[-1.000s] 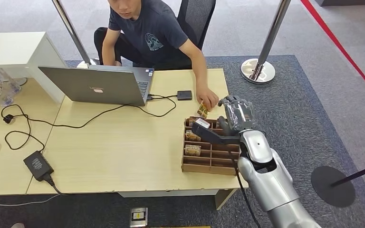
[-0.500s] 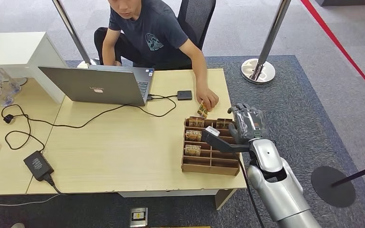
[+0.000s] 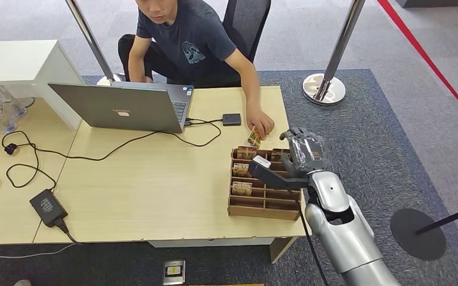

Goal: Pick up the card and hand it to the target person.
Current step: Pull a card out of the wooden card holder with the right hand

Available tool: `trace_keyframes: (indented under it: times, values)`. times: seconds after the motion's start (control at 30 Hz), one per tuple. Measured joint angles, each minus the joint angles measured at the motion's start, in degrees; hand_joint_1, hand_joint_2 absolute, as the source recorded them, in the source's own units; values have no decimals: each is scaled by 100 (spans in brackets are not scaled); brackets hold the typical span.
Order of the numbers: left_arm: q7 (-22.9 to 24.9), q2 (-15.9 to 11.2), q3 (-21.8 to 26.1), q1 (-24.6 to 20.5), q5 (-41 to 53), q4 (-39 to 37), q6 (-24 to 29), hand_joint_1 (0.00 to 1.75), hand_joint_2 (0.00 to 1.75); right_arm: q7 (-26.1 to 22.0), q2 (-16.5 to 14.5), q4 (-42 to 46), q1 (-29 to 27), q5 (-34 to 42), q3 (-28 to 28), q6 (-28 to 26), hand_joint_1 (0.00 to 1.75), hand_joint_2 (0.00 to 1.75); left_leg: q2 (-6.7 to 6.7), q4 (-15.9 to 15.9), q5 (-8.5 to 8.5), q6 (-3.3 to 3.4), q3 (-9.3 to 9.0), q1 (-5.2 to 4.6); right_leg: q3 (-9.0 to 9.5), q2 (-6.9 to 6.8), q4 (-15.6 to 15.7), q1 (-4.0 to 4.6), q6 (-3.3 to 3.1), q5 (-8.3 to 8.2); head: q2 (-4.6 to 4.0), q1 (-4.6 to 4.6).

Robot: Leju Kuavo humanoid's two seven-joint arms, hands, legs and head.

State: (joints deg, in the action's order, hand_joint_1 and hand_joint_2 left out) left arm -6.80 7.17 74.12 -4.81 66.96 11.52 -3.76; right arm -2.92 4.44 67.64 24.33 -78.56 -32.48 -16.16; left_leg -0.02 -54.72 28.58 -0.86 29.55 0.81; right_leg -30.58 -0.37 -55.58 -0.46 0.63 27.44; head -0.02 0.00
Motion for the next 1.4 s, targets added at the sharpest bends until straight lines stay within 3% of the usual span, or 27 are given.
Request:
trace_keyframes:
  times: [0.23,0.7,1.4]
  values:
    - [34,5,0,-1,1,0,1,0,0,-12,-117,-337,154,75,4,-62,86,175,0,0,0,0,1,0,0,0,0,0,0,0,0,-1]
    - [36,6,0,-1,18,0,13,0,0,37,-213,-770,248,39,91,-169,89,175,0,0,0,0,1,0,-2,0,0,0,0,1,0,0]
    - [40,7,0,-3,71,0,17,0,0,47,-216,-624,92,-150,277,-182,111,175,1,0,0,0,0,0,-3,0,1,0,0,1,0,-2]
